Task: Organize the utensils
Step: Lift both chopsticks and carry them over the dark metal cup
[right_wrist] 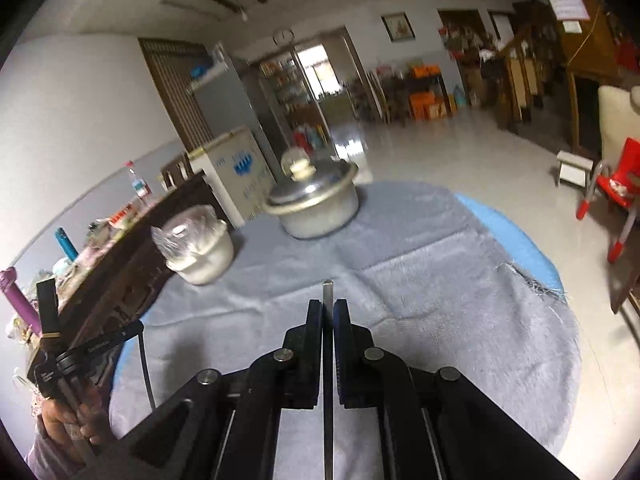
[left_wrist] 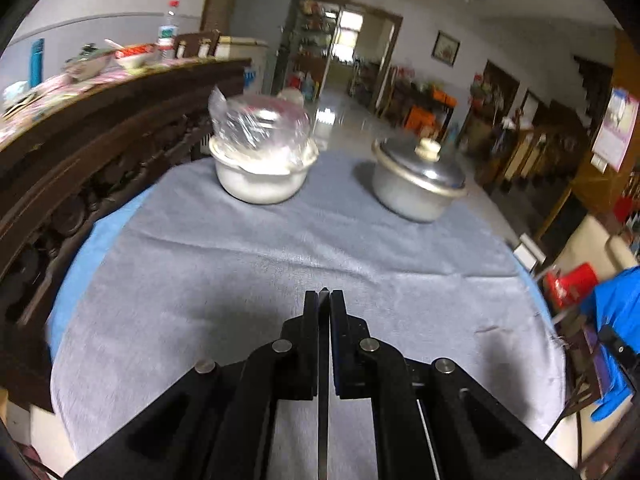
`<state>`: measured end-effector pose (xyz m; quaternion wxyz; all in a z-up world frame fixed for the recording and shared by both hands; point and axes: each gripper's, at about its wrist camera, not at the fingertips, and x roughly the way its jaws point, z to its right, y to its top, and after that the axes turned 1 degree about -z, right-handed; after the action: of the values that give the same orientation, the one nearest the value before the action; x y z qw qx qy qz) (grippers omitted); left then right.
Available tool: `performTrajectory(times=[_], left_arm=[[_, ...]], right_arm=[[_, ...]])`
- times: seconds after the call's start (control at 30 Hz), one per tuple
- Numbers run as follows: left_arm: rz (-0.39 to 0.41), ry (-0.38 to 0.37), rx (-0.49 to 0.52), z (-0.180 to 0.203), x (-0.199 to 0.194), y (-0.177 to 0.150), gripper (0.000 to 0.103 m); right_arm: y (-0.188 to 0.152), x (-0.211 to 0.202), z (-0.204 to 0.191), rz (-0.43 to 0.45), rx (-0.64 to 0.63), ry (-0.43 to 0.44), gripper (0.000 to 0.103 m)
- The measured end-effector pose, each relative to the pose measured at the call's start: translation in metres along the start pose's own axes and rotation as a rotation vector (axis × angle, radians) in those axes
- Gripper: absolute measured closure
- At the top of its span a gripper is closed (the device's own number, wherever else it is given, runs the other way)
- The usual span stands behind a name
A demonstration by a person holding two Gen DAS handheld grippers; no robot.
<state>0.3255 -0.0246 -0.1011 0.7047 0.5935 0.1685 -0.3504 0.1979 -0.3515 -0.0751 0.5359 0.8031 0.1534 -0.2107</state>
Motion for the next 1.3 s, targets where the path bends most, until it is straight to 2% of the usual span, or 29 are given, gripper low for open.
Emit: performTrajectory(times=[0.1, 0.4, 0.53, 0.9, 1.3], left_arm=[[0.045, -0.01, -0.004, -0.001, -0.029, -0.013, 0.098], [0.206, -0.007, 0.001, 0.006, -0.115, -0.038, 0.098], [0.247, 0.008, 0.024, 0.014, -0.134, -0.046, 0.098], [0.231, 0.056, 0.076, 0.028, -0.143, -0.055, 0.098], [0.237, 0.068, 0.09, 0.033, -0.15, -0.061, 0.098]], right_arm=[[-0.009, -0.026, -0.006, 0.056, -0.005, 0.003, 0.097], [-0.029, -0.079, -0.018, 0.137, -0.018, 0.003, 0.097], [-0.035, -0.09, -0.02, 0.159, -0.013, -0.001, 0.097], [-0.044, -0.109, -0.028, 0.179, -0.028, 0.02, 0.097], [-0.048, -0.126, -0.042, 0.226, -0.044, 0.047, 0.097]])
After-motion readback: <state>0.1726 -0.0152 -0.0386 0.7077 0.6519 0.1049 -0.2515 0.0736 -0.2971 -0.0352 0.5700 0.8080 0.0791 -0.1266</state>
